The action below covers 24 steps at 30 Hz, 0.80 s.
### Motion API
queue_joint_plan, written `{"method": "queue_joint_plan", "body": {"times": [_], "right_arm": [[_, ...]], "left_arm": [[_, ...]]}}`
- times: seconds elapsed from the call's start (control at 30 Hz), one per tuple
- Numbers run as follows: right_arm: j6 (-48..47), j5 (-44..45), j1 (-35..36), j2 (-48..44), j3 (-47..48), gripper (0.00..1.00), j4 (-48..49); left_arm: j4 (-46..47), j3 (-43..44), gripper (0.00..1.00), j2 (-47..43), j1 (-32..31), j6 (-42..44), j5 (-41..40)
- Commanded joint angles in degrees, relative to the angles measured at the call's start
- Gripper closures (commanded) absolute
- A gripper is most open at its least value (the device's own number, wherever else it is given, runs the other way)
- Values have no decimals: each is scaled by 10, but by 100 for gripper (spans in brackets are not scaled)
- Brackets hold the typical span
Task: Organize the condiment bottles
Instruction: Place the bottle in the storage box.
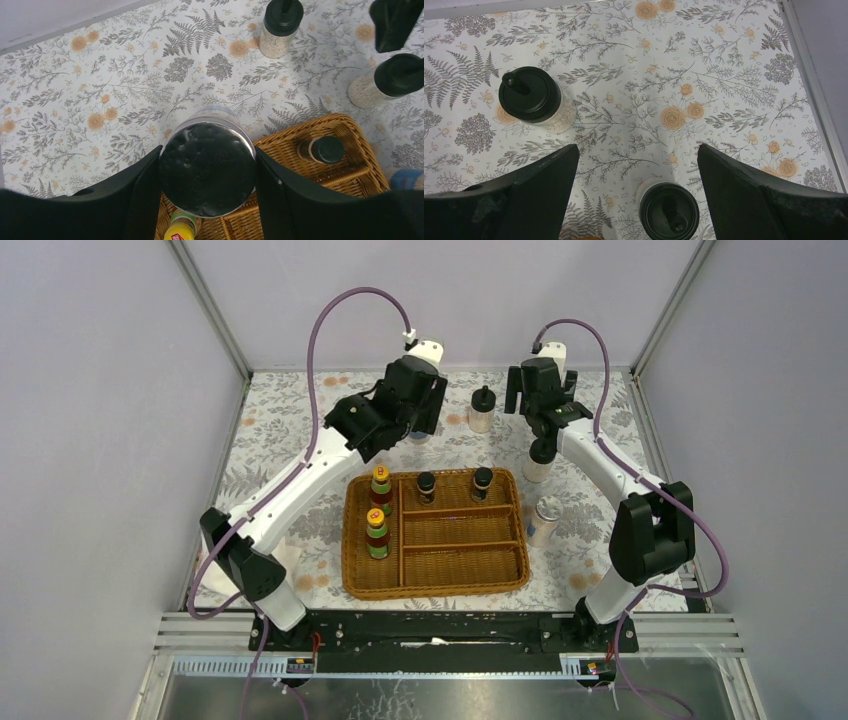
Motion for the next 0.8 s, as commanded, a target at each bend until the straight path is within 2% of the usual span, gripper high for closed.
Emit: {"method": "queue_joint_plan", "body": {"times": [0.0,0.77], "right_arm": [[0,9,-5,-1,9,4,11],[-4,11,-8,-8,10,4,10]], "left_arm": [[3,25,100,-32,-23,14,-32],[-35,-2,100,-81,-120,15,-51]]}}
